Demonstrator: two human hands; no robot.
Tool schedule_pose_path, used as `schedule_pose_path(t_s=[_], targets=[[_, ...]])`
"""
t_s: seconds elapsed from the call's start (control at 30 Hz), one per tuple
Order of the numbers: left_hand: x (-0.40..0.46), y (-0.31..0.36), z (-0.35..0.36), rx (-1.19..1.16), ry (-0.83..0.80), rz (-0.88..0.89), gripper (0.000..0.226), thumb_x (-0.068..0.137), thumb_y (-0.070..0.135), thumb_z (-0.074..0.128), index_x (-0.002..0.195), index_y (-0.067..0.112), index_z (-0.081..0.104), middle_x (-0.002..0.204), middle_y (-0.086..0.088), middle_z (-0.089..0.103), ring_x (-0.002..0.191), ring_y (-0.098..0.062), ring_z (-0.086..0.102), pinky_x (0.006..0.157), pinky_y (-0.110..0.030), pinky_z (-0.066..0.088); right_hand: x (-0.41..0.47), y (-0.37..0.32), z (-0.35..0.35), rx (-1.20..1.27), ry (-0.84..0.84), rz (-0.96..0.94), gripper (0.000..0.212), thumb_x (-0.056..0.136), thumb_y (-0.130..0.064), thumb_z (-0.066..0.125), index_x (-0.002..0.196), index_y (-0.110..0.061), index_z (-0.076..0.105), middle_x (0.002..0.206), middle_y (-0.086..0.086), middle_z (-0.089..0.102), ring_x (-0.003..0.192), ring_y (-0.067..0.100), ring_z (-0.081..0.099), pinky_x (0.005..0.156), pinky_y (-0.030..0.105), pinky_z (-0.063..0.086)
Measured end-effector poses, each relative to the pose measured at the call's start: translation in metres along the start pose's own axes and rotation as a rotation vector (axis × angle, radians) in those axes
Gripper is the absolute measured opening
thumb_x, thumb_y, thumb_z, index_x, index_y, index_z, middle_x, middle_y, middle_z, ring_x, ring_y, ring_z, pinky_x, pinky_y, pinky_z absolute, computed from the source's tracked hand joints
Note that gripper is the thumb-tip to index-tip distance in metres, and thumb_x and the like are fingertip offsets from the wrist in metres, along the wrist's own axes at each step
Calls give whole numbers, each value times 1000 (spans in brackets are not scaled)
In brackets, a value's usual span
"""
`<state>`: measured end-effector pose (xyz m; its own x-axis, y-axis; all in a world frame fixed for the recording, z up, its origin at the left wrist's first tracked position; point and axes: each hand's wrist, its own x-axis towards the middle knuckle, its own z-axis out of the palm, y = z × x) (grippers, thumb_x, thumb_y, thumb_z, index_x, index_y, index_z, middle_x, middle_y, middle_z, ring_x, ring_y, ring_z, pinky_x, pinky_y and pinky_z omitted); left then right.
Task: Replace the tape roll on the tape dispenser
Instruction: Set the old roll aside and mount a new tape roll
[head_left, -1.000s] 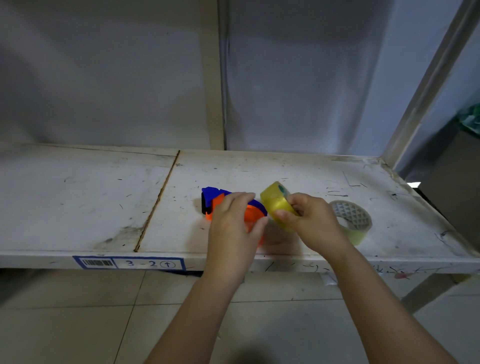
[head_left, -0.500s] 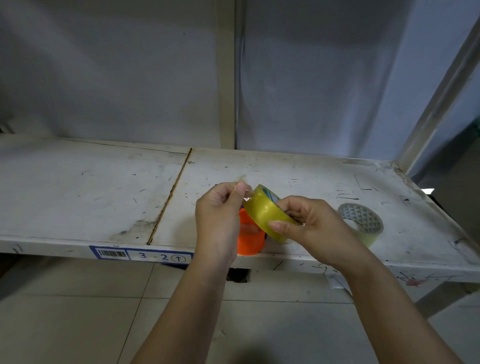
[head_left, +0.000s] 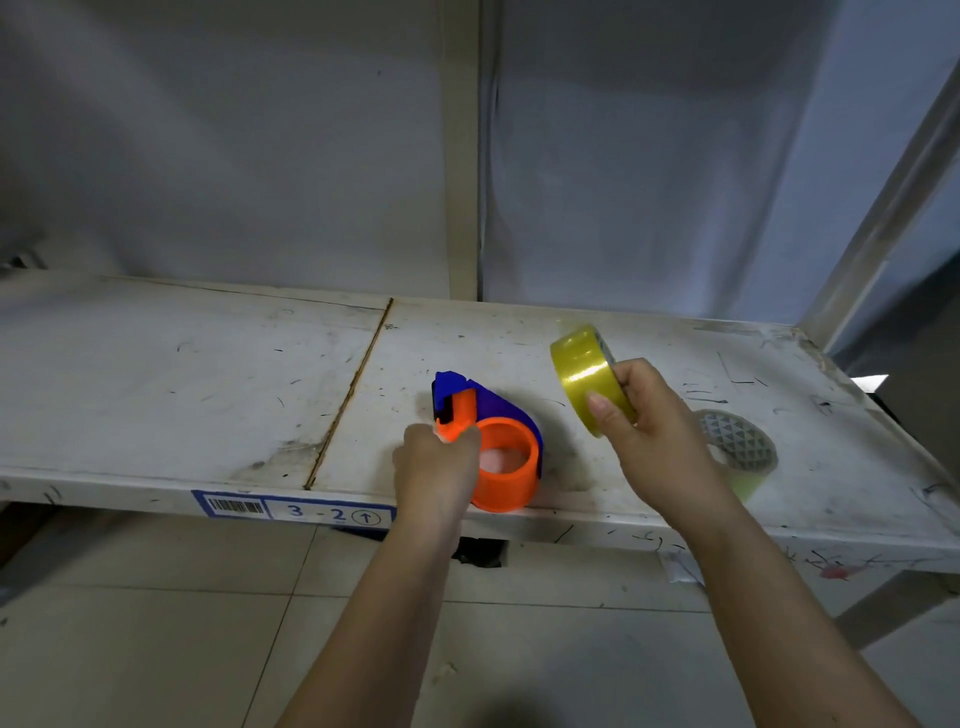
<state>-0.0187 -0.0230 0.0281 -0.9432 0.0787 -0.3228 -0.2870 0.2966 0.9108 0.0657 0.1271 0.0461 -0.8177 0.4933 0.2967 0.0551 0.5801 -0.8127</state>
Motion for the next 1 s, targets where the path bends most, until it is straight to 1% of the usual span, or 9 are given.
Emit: schedule_pose_path(t_s=[0.1, 0.2, 0.33, 0.47, 0.6, 0.7, 0.77, 0.9, 1.0], targets=[[10, -14, 9, 128, -2, -42, 60, 85, 41, 57, 132, 7, 42, 129, -13, 49, 98, -21, 47, 78, -36, 43, -1, 6, 18, -110, 65, 19, 14, 96, -24, 46, 96, -11, 41, 75, -1, 52, 66, 14, 49, 55, 26, 37], [20, -25, 17, 426, -7, 27, 52, 81, 52, 50, 111, 11, 59, 114, -12, 59, 98, -26, 55, 83, -39, 49, -5, 17, 41, -134, 85, 66, 15, 96, -23, 45, 92, -13, 35, 69, -4, 46, 60, 14, 46, 48, 24, 31], [17, -24, 22, 564, 55, 156, 37, 91, 32, 41, 114, 7, 57, 115, -16, 56, 104, -31, 52, 77, -35, 40, -6, 22, 62, -107, 63, 128, 16, 96, -24, 44, 91, -13, 34, 71, -4, 47, 65, 19, 48, 50, 29, 32], [15, -13, 20, 178, -32, 122, 43, 95, 24, 34, 138, 17, 39, 129, -12, 52, 111, -34, 52, 93, -48, 48, -4, 16, 62, -44, 108, 117, 17, 96, -26, 44, 92, -12, 35, 71, -6, 47, 63, 12, 47, 52, 28, 36], [9, 0, 8, -402, -203, -95, 26, 94, 42, 44, 115, 28, 50, 122, -6, 55, 106, -31, 56, 85, -55, 53, -4, 9, 58, 23, 103, 123, 19, 96, -27, 44, 95, -10, 37, 74, -4, 50, 69, 20, 54, 59, 36, 47], [13, 0, -3, -783, -242, -178, 22, 98, 25, 44, 117, 24, 54, 117, -11, 62, 98, -28, 63, 77, -49, 54, -3, 7, 53, 63, 72, 97, 15, 95, -26, 47, 94, -13, 40, 78, -3, 53, 75, 22, 58, 69, 48, 54], [14, 0, -10, -873, -247, -253, 34, 98, 11, 40, 131, 15, 47, 109, -12, 64, 89, -27, 64, 74, -52, 52, -4, 7, 50, 70, 26, 74, 13, 94, -26, 49, 94, -15, 42, 83, 2, 59, 78, 23, 61, 72, 51, 55], [10, 4, -20, -909, -280, -362, 10, 91, -3, 48, 91, 3, 57, 85, -13, 62, 74, -22, 62, 65, -42, 50, -5, 5, 39, 119, 22, 38, 12, 92, -27, 51, 96, -16, 46, 93, 11, 62, 88, 32, 64, 72, 56, 55], [12, 2, -21, -888, -253, -345, 12, 95, 4, 46, 99, 5, 57, 90, -15, 64, 83, -27, 63, 79, -52, 50, -3, -7, 24, 302, 88, 8, 3, 95, -24, 48, 96, -20, 49, 99, 10, 66, 92, 22, 68, 74, 45, 58]])
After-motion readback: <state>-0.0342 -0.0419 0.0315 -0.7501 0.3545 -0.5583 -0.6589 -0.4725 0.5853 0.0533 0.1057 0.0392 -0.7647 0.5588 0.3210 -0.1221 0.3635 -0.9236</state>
